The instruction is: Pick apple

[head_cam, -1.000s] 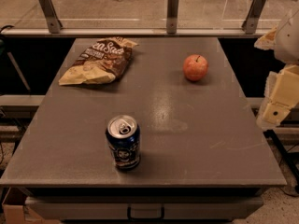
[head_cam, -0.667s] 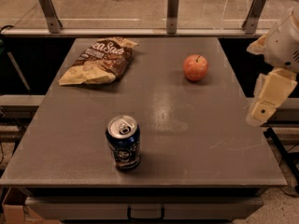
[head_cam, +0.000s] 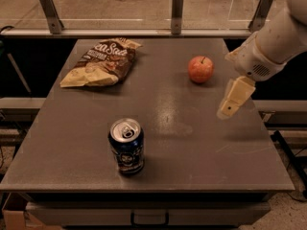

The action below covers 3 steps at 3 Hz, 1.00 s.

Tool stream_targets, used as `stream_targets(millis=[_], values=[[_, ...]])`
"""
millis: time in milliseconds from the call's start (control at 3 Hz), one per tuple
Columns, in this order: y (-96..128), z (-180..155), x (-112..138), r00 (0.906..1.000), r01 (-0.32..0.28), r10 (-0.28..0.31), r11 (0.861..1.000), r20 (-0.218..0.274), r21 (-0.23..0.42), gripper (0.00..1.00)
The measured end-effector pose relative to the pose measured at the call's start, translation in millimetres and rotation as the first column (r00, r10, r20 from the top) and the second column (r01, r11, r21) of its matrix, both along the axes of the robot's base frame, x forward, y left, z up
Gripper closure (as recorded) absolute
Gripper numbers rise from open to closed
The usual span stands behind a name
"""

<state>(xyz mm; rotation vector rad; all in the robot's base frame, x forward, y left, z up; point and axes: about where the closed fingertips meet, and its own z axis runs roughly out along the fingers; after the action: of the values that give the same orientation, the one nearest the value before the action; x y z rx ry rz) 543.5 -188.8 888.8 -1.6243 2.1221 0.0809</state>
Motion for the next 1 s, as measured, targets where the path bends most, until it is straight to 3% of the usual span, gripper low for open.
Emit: stream_targets(millis=[333, 1000], values=[[12.4, -16.8, 46.0, 0.9989, 0.009, -0.013, 0.997, 0.045, 0.074, 0.00], [20.5, -30.7, 107.7, 0.9960, 0.057, -0.070, 0.977, 0.056, 0.205, 0.00]])
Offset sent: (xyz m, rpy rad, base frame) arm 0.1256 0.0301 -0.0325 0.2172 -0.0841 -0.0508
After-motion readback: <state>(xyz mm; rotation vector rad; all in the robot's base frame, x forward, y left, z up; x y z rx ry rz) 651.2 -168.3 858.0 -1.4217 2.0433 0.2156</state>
